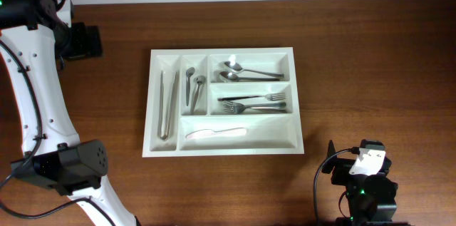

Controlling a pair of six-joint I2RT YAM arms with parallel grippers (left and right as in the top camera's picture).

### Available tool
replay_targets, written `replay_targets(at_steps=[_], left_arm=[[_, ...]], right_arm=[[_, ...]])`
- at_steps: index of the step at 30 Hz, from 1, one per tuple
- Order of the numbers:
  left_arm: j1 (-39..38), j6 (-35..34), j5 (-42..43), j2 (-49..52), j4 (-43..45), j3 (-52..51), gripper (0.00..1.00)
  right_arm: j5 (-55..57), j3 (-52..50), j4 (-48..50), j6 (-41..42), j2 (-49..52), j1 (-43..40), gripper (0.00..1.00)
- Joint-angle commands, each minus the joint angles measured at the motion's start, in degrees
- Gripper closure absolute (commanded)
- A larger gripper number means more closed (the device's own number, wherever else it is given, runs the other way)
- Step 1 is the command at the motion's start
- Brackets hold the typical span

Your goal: Pack container

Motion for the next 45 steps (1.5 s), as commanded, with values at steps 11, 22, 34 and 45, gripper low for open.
replay_targets(at_steps=[11,22,34,45], left_arm=[[0.11,0.04,-0.42,-1.53,-0.02,0.68,0.01],[-5.07,0.09,-1.20,-15.04,1.33,-2.99,0.01],[-5.14,0.02,10.32,-53.33,48.00,-52.57,0.01],[-9.97,0.02,10.80,-83.23,63.58,-93.11,0.01]], right_arm=[[1.11,-0.55,0.24,0.48,-0.72,0.26,0.02],[1.11,-0.55,0.24,0.48,-0.72,0.26,0.01],[1.11,-0.55,0.24,0.48,-0.72,0.26,0.01],[1.11,-0.55,0.24,0.48,-0.72,0.26,0.01]])
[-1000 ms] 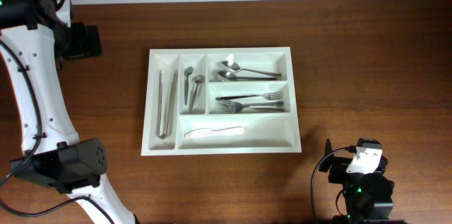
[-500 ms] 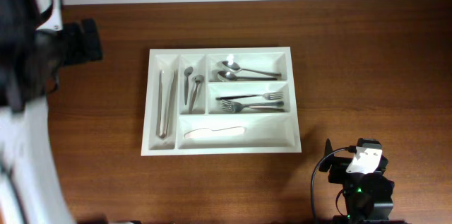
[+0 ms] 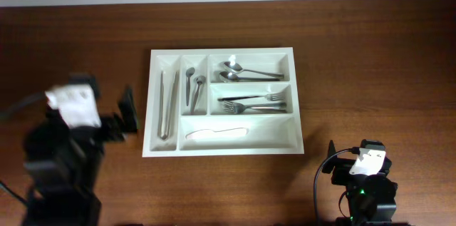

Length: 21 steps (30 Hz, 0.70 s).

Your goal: Pack container

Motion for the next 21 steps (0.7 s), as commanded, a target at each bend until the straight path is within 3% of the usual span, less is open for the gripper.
replay_targets(at_steps=[1,14,21], left_arm=[[-1.27,0.07,1.27,-7.06,1.88,-8.85,0.01],[-1.66,0.07,1.27,-21.73,24.90,-39.50,0.01],[-1.66,0.09,1.22,-25.83,27.47,-45.44,0.01]], right_arm=[[0.52,-0.33,0.17,0.52,-0.61,0.26,0.01],[0.52,-0.33,0.17,0.52,-0.61,0.26,0.01],[0.52,-0.33,0.17,0.52,-0.61,0.26,0.01]])
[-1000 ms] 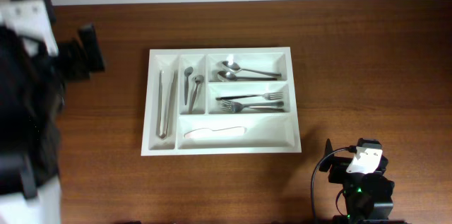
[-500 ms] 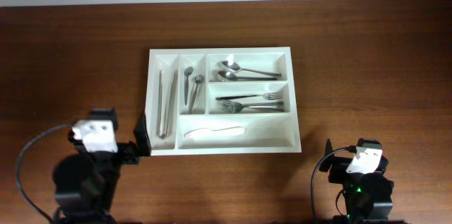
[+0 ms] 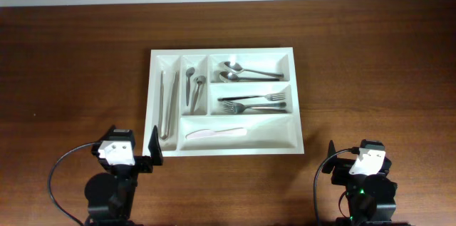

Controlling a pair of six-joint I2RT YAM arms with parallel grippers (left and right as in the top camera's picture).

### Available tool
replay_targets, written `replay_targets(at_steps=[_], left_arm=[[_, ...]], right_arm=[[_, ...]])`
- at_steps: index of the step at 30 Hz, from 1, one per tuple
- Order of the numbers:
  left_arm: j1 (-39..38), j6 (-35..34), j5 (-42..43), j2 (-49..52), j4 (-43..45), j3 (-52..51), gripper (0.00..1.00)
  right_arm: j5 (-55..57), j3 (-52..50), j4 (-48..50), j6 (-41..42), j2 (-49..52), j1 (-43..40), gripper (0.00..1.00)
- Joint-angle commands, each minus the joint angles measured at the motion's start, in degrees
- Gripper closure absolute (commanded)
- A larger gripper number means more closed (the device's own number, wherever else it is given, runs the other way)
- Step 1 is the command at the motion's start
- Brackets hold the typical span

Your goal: Pack container

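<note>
The white cutlery tray (image 3: 226, 53) lies in the middle of the table. Metal tongs (image 3: 168, 103) fill its left slot, and two small spoons (image 3: 193, 83) lie beside them. Two larger spoons (image 3: 242, 73) lie in the top right slot, with forks (image 3: 253, 102) below them. A white knife (image 3: 216, 132) lies in the long front slot. My left gripper (image 3: 153, 147) sits folded at the tray's front left corner and holds nothing. My right gripper (image 3: 330, 156) sits folded off the front right corner, also holding nothing. Neither jaw gap shows from above.
The brown wooden table (image 3: 370, 62) runs out on all sides of the tray. Both arm bases and their cables stand at the front edge, left (image 3: 110, 194) and right (image 3: 367, 197).
The left arm was a blur beside the tray's left side, about mid-table. It is now folded low at the front edge, its gripper by the tray's front left corner. The tray's contents are unchanged.
At first the left arm reached far back along the table's left edge, its gripper at the back left. Then it stood blurred beside the tray's left side. Now it is folded at the front. The right arm and the cutlery stayed put throughout.
</note>
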Motion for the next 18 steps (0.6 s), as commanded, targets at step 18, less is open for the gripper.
replay_targets(at_steps=[18], left_arm=[[-0.26,0.11,-0.52,-14.60,0.52,-8.94,0.01]], right_arm=[[0.50,-0.15,0.17,0.48,-0.61,0.26,0.01]])
